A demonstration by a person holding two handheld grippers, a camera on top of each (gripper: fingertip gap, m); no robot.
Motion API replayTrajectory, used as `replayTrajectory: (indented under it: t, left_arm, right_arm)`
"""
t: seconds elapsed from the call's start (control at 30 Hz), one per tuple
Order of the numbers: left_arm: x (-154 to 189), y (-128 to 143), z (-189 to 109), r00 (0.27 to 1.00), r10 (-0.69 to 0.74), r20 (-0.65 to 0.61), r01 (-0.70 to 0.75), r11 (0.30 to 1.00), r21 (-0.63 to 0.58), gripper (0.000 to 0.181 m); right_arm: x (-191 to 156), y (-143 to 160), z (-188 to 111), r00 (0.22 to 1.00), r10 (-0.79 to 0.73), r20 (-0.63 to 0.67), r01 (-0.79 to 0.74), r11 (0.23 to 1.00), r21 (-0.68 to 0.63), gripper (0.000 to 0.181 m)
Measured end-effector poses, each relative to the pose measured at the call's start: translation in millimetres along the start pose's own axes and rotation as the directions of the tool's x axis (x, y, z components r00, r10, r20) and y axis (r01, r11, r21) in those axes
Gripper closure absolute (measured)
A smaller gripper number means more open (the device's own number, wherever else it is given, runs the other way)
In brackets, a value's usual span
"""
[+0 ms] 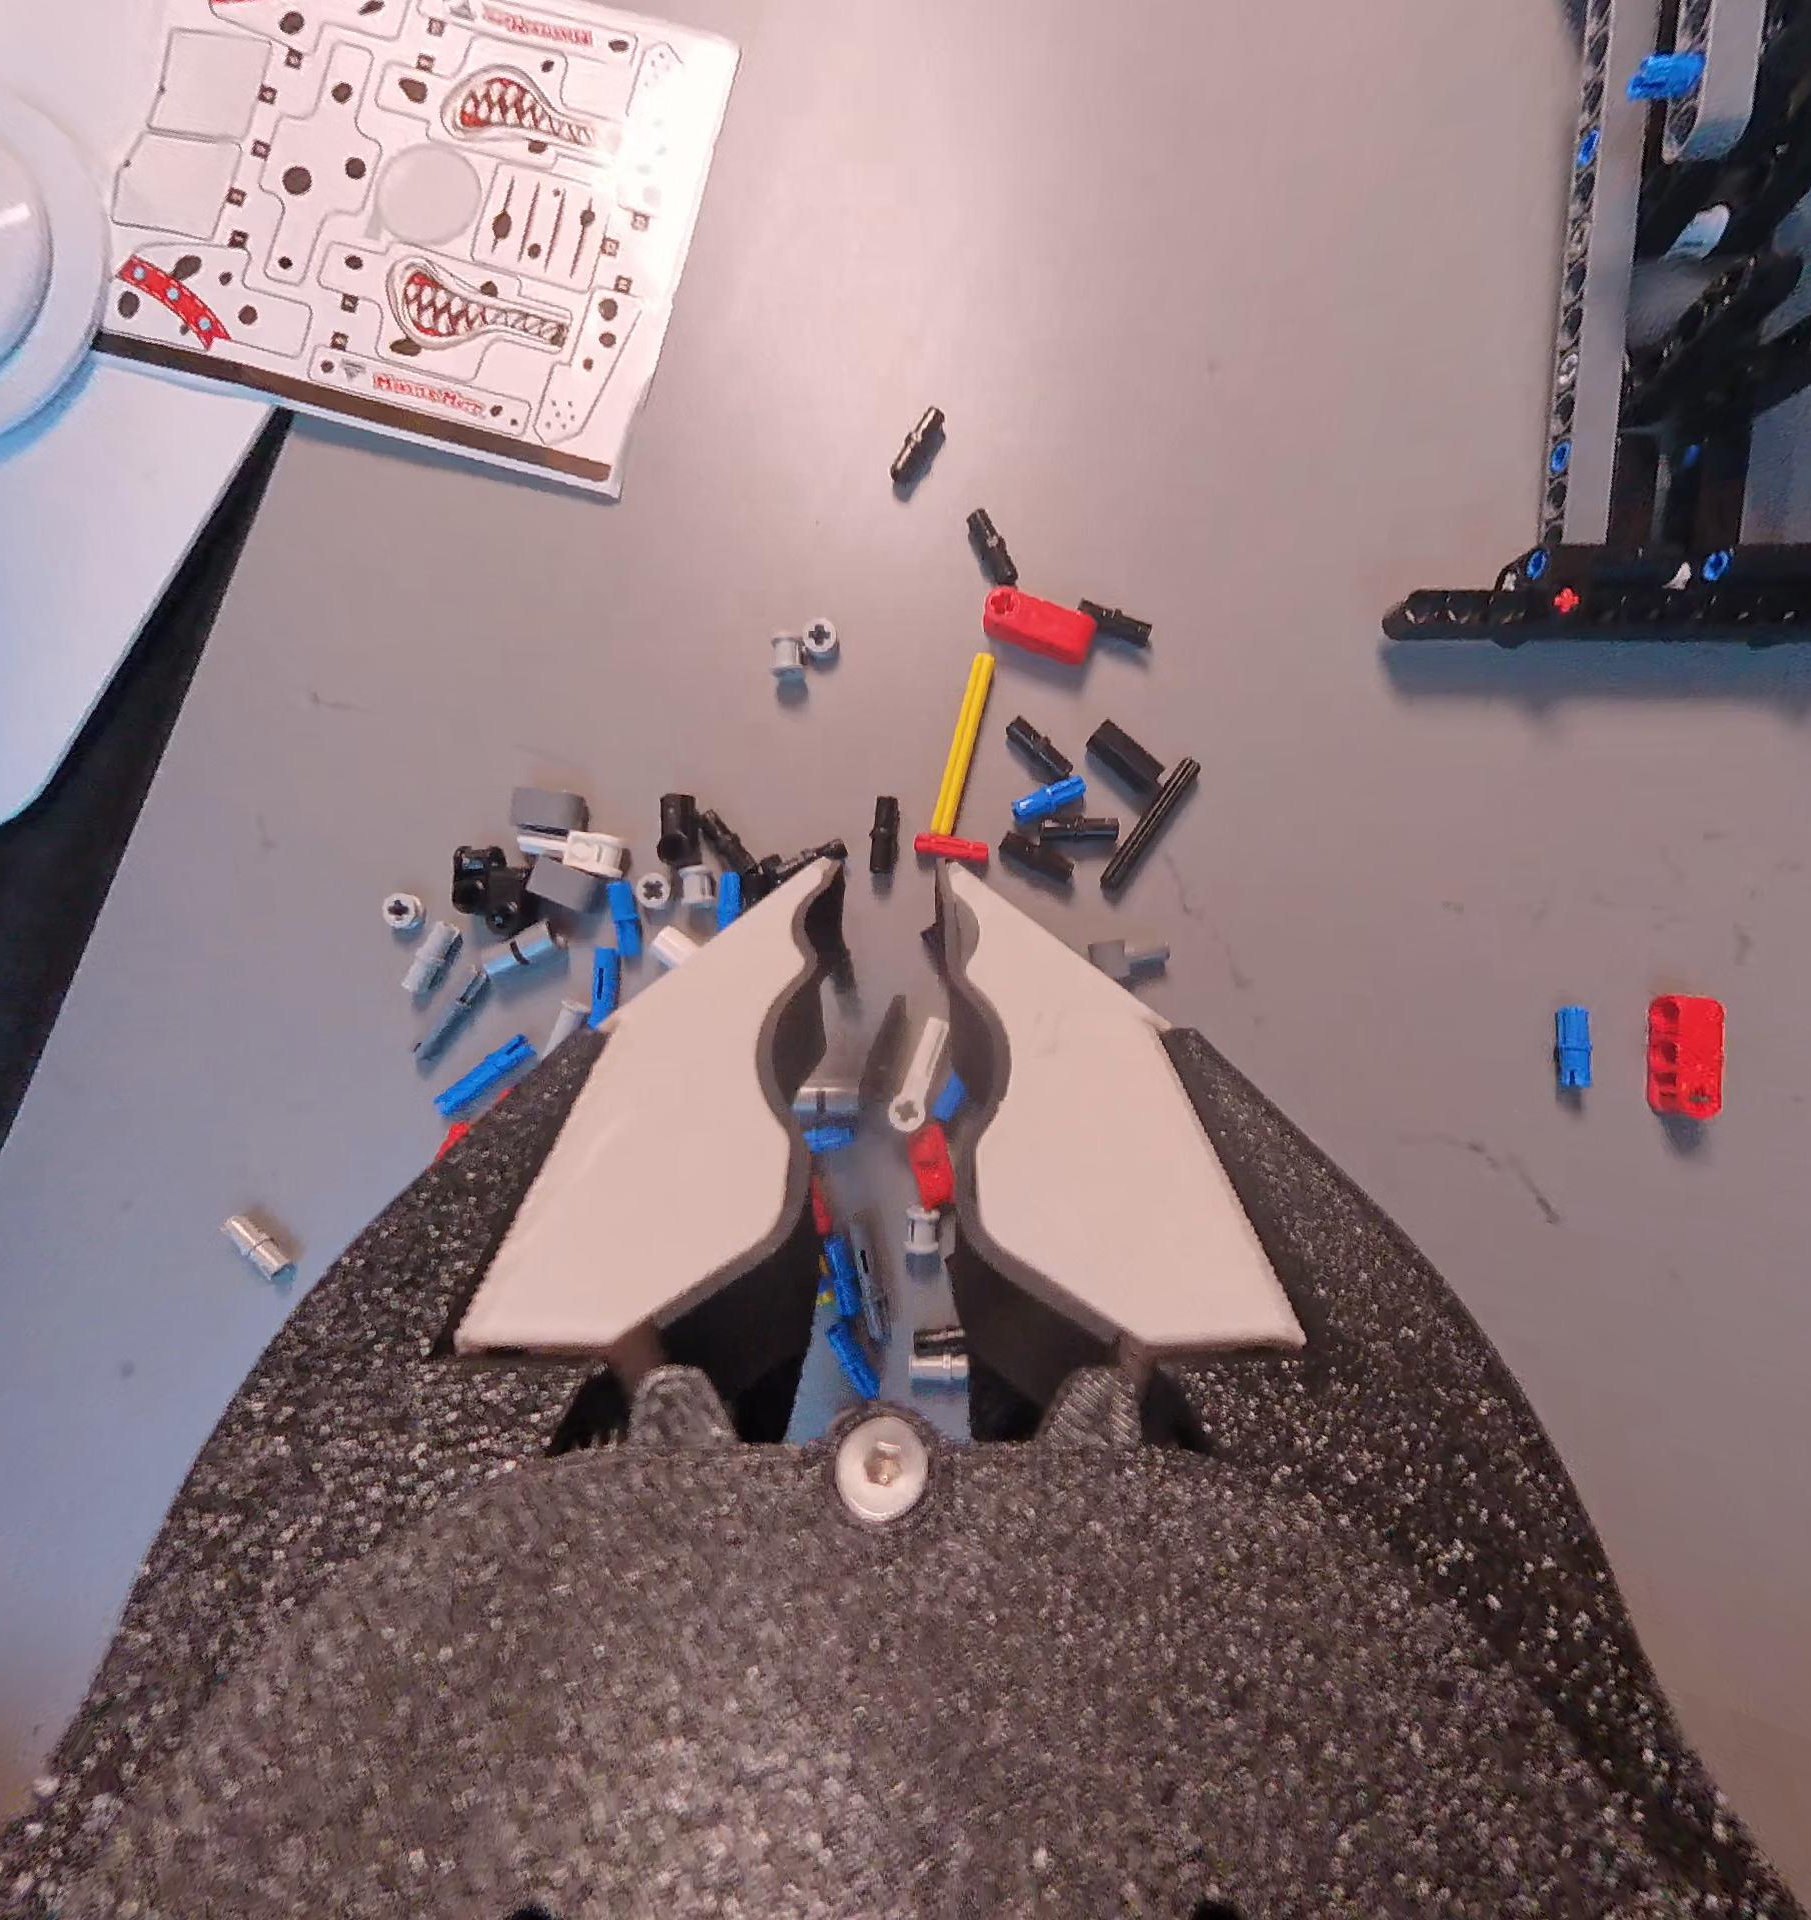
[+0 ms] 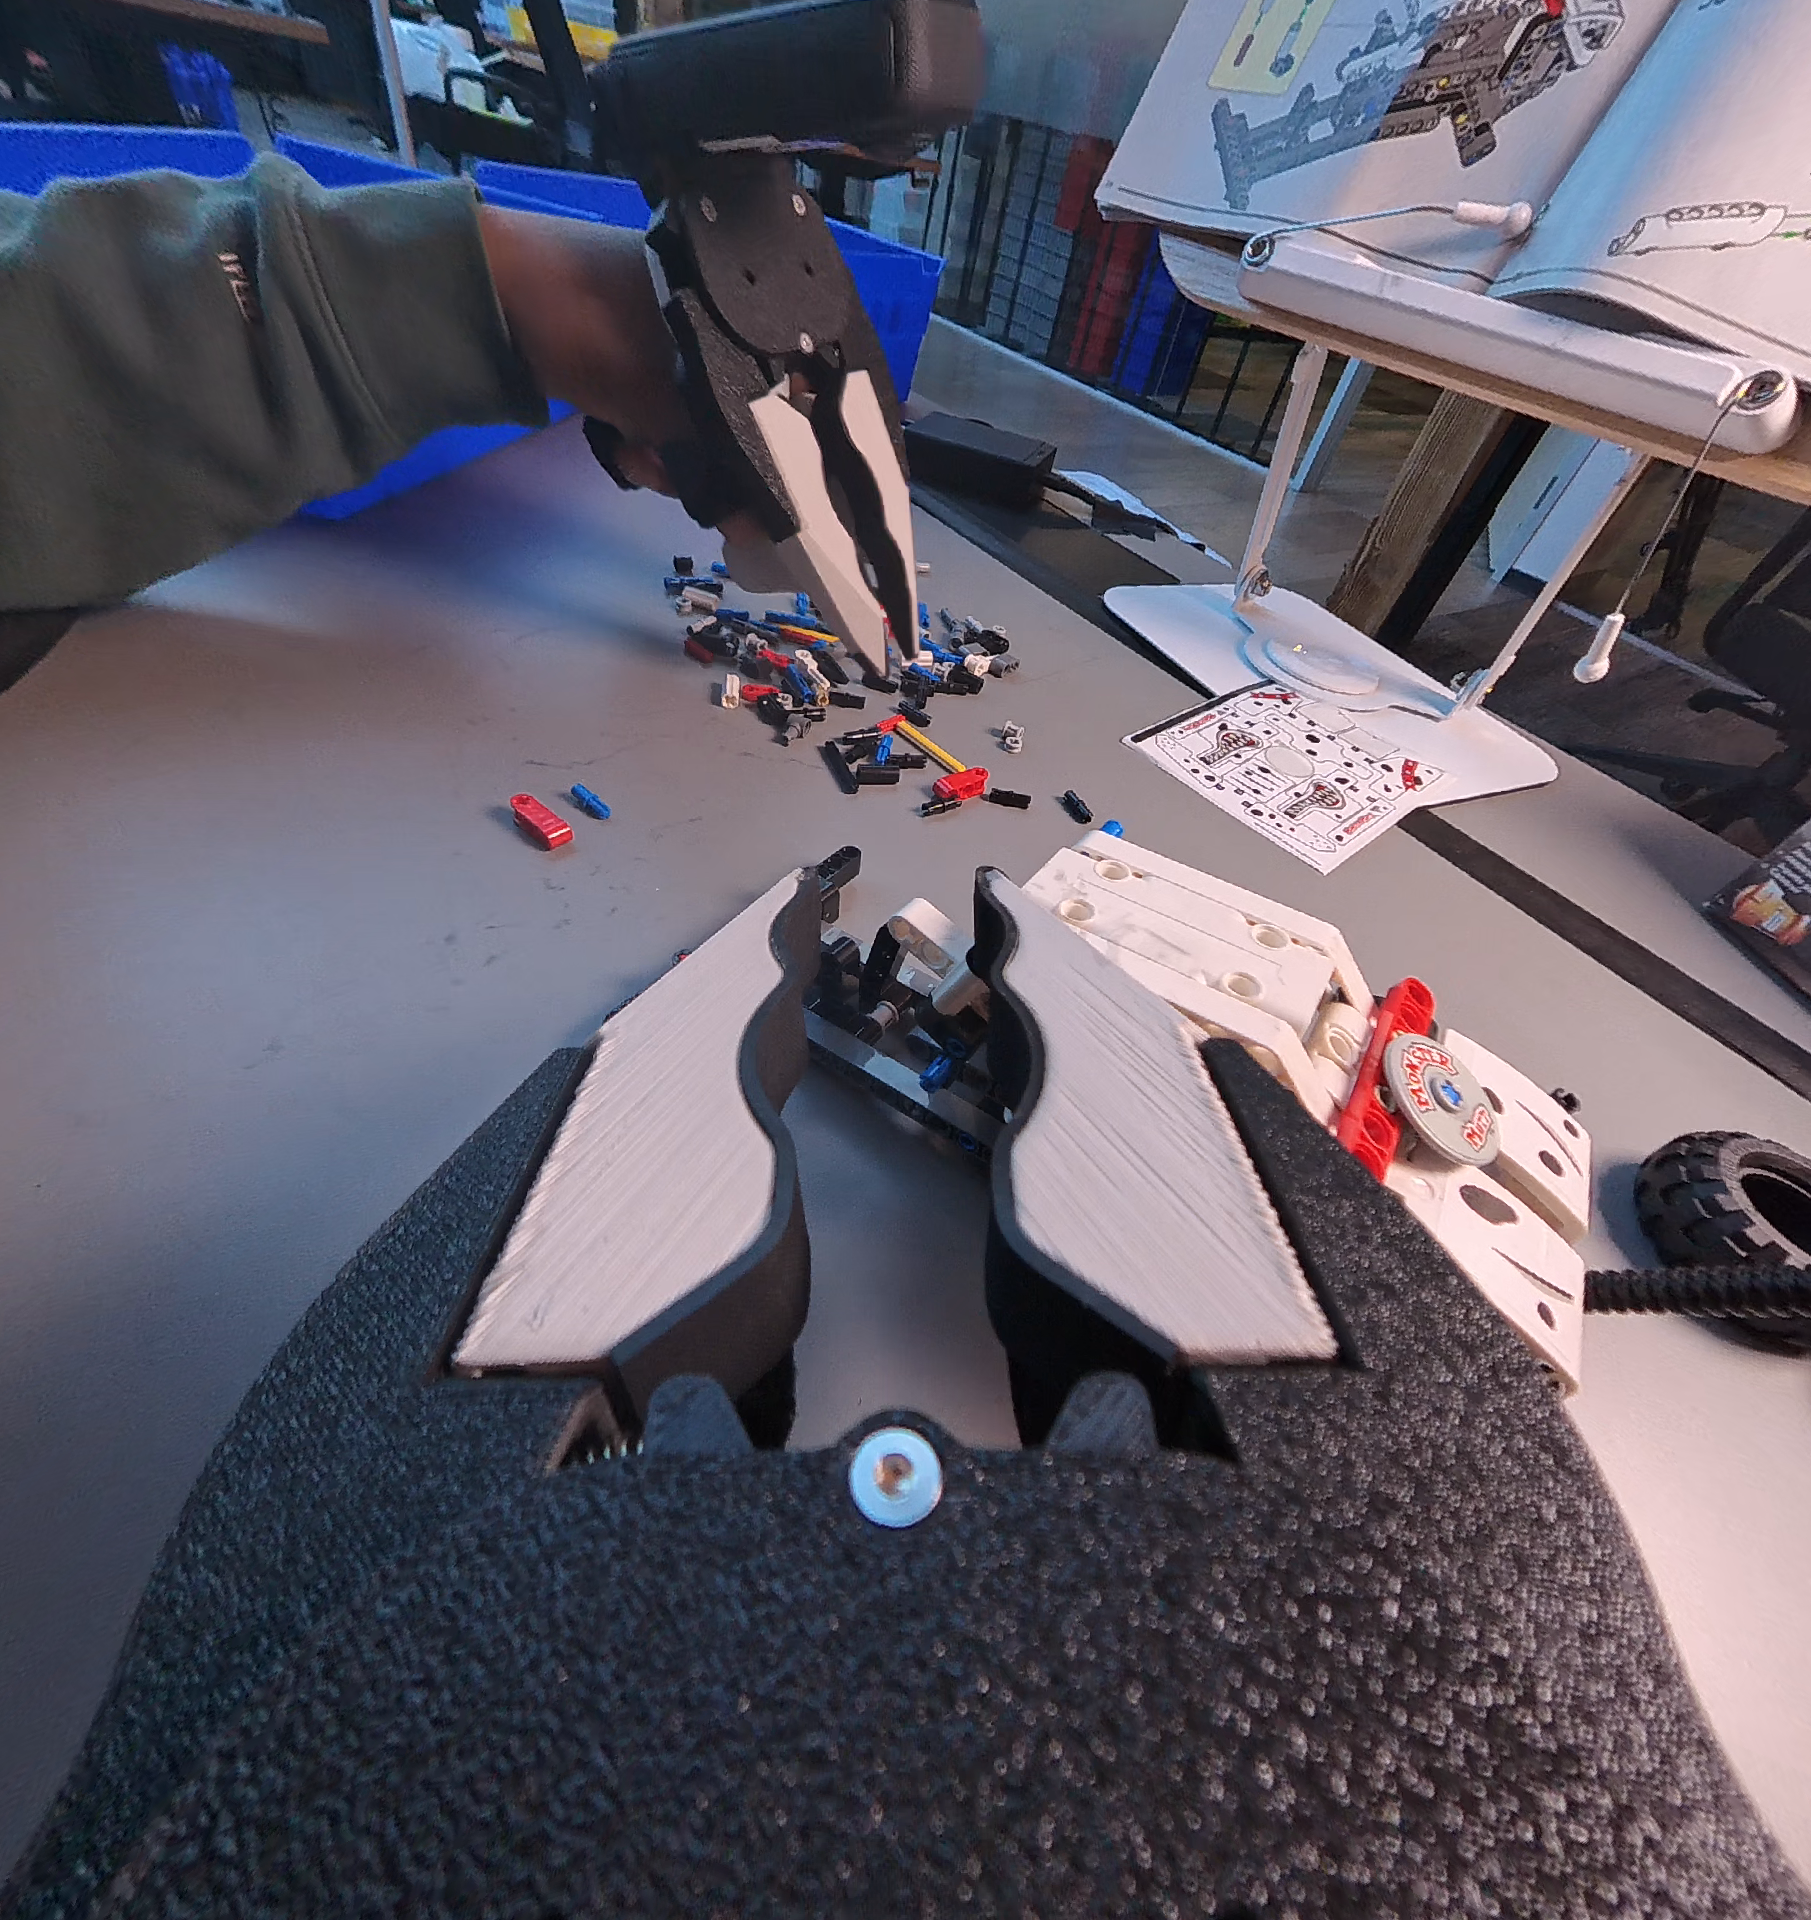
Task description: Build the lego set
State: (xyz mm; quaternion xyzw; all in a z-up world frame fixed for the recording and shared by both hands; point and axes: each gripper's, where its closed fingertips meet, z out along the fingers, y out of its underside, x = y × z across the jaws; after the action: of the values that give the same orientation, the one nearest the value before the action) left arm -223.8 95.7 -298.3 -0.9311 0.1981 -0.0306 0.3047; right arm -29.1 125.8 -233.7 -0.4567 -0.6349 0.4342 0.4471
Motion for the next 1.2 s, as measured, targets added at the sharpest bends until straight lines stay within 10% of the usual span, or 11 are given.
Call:
replayTrajectory:
  t: [1.2]
  left_arm:
    - [-19, 22, -18, 0.995, -0.101, 0.027, 0.102, 0.994, -0.046, 0.159]
  right_arm:
    - [1, -1, 2, 1.0, 0.004, -0.019, -0.004, 1.0, 0.008, 0.152]
